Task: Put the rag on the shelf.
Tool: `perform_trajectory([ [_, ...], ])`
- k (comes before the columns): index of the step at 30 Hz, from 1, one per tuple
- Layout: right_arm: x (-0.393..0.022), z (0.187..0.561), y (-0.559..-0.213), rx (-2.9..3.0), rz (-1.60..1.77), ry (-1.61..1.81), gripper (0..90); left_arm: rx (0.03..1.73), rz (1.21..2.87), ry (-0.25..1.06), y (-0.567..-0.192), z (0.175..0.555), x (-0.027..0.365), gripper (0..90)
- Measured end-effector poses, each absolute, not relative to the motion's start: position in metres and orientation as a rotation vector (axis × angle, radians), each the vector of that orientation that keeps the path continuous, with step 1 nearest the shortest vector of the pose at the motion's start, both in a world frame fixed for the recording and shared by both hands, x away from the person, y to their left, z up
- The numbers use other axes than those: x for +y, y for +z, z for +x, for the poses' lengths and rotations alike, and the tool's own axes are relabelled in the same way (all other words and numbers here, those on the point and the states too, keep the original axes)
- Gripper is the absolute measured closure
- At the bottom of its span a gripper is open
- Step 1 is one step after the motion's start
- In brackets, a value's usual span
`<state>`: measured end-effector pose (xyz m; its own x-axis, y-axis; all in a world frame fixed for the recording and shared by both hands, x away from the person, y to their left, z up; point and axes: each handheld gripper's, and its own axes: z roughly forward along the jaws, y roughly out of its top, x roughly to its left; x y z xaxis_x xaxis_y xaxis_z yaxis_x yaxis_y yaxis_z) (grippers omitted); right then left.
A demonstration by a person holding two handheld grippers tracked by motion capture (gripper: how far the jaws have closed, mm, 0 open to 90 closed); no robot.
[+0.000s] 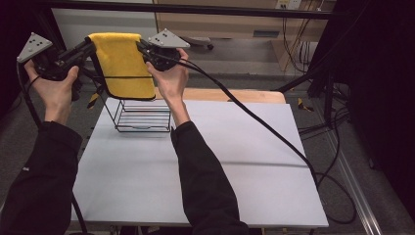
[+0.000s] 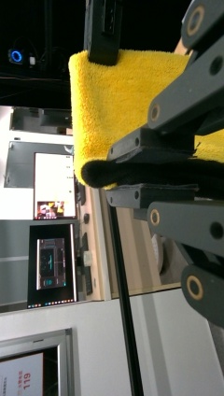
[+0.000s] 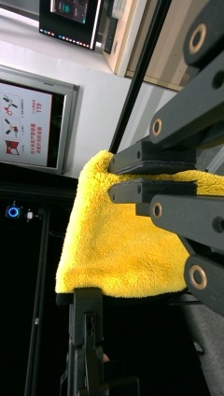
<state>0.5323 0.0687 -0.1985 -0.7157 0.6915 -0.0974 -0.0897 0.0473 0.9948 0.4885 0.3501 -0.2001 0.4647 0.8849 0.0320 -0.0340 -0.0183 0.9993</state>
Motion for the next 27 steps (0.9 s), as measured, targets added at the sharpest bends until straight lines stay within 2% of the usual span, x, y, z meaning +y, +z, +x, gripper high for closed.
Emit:
perform_trajectory([
  [27,0.063,0.497,-0.216,1.892,0.555,1.659,85.5,0.799,1.544,0.815,-0.222,0.453,0.354,77.5],
])
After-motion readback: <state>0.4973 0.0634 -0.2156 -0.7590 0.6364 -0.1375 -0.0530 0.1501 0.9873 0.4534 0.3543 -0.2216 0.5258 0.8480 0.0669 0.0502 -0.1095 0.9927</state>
